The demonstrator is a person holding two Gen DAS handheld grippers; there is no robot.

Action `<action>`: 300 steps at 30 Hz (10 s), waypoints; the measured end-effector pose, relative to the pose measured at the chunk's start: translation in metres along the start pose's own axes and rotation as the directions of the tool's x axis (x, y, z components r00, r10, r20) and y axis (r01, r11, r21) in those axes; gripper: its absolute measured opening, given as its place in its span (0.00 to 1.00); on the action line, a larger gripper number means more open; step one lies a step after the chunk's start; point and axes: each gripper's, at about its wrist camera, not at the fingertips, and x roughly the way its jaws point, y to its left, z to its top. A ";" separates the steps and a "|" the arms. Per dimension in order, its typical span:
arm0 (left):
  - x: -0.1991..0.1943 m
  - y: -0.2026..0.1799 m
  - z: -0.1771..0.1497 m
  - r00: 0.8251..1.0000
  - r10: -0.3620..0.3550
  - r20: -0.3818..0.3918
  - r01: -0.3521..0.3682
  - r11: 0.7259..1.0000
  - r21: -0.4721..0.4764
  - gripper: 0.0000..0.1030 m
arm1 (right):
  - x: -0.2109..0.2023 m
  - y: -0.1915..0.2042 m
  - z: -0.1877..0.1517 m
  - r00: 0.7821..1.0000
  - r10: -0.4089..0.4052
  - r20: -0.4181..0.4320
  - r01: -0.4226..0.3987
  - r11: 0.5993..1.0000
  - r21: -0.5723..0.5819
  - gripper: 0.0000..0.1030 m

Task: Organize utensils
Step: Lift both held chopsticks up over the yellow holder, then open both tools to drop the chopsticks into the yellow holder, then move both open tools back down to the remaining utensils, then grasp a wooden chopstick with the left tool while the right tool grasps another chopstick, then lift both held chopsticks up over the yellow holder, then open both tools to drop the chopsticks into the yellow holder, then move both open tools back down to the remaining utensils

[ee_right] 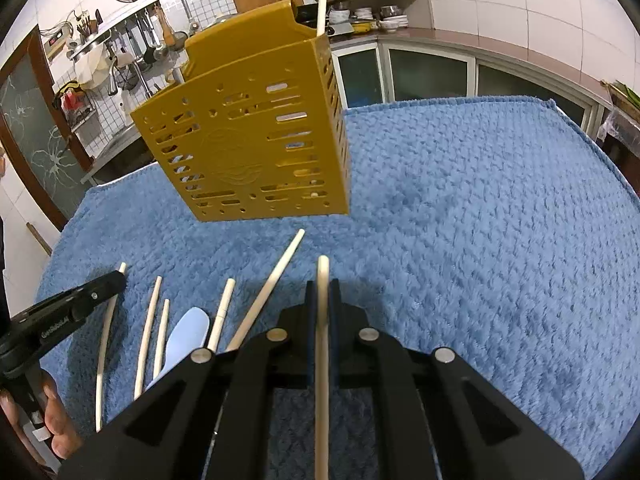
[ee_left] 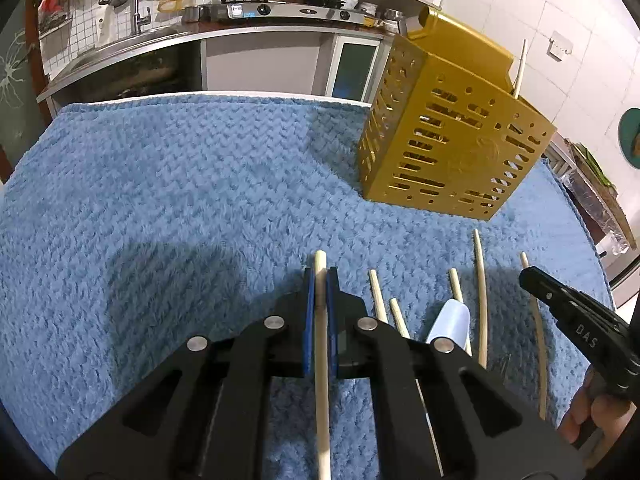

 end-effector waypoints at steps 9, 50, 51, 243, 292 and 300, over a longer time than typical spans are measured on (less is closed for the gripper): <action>-0.020 0.001 0.003 0.999 -0.033 0.033 0.033 0.999 0.000 0.04 | -0.021 -0.004 0.006 0.998 0.017 0.054 -0.017 1.000 0.013 0.06; -0.154 -0.088 0.171 0.794 -0.181 0.581 0.101 0.981 0.168 0.04 | -0.170 0.034 0.187 0.863 0.057 0.501 -0.016 0.996 -0.085 0.06; -0.154 -0.091 0.177 0.787 -0.189 0.588 0.109 0.979 0.170 0.04 | -0.171 0.034 0.194 0.857 0.057 0.512 -0.017 0.996 -0.083 0.06; -0.225 -0.091 0.190 0.806 -0.214 0.552 0.115 0.971 0.208 0.04 | -0.163 0.032 0.216 0.815 0.081 0.573 -0.034 0.995 -0.092 0.06; -0.103 -0.005 0.098 0.946 -0.005 0.324 0.005 1.000 0.000 0.80 | -0.082 0.013 0.098 0.935 -0.024 0.353 0.063 0.993 -0.098 0.56; -0.108 -0.006 0.054 0.946 -0.005 0.324 0.004 1.000 0.003 0.90 | -0.090 0.009 0.051 0.948 -0.050 0.313 0.079 0.994 -0.079 0.56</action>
